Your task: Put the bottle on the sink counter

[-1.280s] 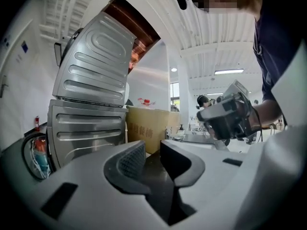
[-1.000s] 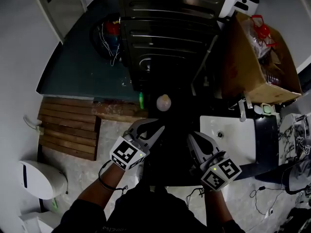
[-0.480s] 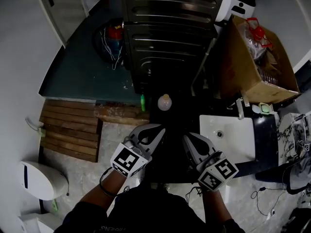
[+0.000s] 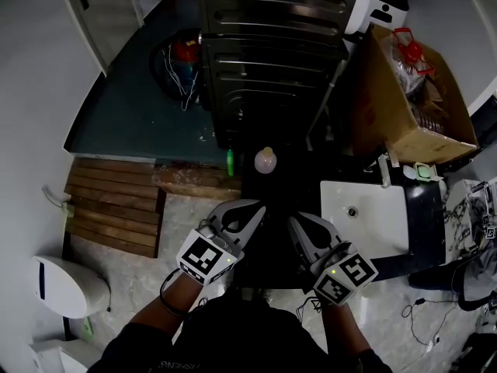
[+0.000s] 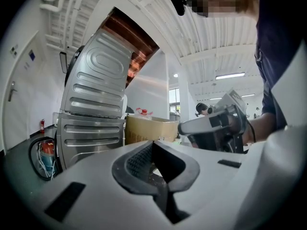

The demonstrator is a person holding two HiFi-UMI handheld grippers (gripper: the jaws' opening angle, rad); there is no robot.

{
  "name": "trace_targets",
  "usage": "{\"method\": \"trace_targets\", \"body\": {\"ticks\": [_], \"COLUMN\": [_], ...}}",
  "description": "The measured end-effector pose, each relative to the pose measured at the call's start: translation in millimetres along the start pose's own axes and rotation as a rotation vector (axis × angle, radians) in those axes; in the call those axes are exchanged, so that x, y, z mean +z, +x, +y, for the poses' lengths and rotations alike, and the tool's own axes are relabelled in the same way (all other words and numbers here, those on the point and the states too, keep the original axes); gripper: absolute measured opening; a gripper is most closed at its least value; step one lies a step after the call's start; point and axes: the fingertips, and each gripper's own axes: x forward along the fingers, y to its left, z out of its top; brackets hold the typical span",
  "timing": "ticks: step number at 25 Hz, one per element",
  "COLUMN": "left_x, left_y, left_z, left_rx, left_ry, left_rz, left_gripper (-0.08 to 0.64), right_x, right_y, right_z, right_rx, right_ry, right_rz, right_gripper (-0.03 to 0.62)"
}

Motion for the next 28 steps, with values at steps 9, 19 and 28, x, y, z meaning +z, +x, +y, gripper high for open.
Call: {"method": "trace_targets", "body": {"ticks": [9, 19, 28], "left_x": [0.2, -3.1, -1.8], "left_y": [-2.4, -1.0, 0.4], "left_z": [-0.8, -1.8, 2.0], "left_rx": [0.001, -0.001, 0.004], "left_ry": [-0.016, -0.014, -0.016], "left_rz": [-0.001, 0.026, 0.013], "left_gripper": [0.006, 0.006, 0.006], "right_x": [-2.9, -5.0, -5.6], "right_y": [-0.9, -1.2, 0.2], "right_z": [-1.5, -4.5, -8.8], "right_rx": [-0.013, -0.015, -0.013], "right_ry": [-0.002, -0.009, -0.01], "right_rz": [0.003, 0.007, 0.014], "right_gripper": [0.025, 0.023, 0.025]}}
